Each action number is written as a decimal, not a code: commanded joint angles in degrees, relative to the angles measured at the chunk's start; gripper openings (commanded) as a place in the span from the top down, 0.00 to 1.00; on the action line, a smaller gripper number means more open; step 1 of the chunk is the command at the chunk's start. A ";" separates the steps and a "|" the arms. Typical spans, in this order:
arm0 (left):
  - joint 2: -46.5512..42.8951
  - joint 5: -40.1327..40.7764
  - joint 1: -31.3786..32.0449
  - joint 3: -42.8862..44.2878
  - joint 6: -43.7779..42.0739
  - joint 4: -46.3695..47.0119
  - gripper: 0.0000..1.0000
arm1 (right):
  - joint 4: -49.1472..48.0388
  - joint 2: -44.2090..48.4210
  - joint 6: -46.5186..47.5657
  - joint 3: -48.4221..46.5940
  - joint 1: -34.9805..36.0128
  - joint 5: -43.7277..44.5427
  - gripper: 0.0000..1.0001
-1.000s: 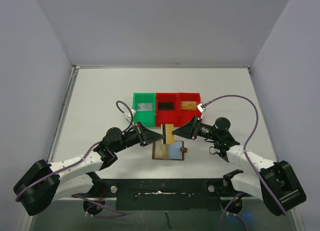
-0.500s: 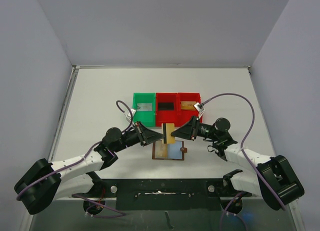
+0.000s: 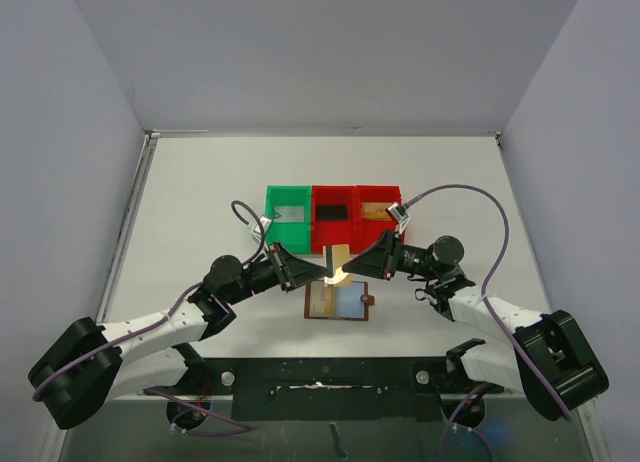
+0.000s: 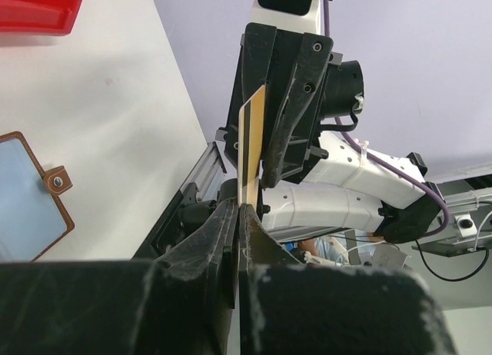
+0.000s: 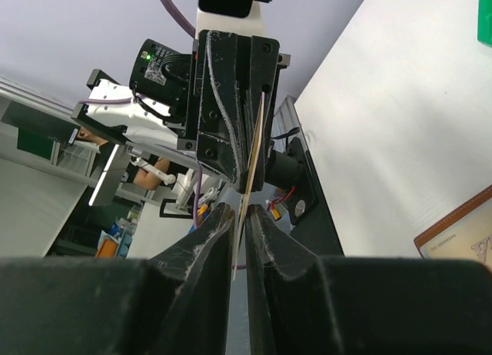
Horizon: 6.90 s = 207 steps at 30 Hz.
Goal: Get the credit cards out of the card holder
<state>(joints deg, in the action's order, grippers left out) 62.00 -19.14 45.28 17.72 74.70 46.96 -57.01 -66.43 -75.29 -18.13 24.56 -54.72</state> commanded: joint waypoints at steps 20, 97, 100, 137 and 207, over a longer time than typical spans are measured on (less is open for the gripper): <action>-3.64 1.45 -0.36 3.36 -6.10 -9.58 0.59 | 36.20 7.94 24.21 -13.92 0.70 6.06 1.00; -16.97 19.88 -33.59 23.00 -50.98 -69.41 0.25 | 61.24 -27.78 130.24 -42.51 -6.78 40.98 1.00; -17.02 19.83 -33.59 22.98 -50.97 -69.30 0.25 | 61.45 -29.61 131.33 -43.44 -6.07 42.89 1.00; -15.94 18.83 -33.61 22.81 -51.54 -69.11 0.25 | 57.27 -36.87 134.52 -44.45 -3.28 50.17 0.72; -15.79 17.55 -34.43 23.25 -52.11 -69.40 0.25 | 62.70 5.39 31.28 -28.14 -5.51 52.64 0.02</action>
<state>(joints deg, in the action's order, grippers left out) 47.42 -1.39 11.18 40.21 23.40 -25.69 0.99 -62.94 -27.49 -49.98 19.46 2.33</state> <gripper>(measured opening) 0.738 0.977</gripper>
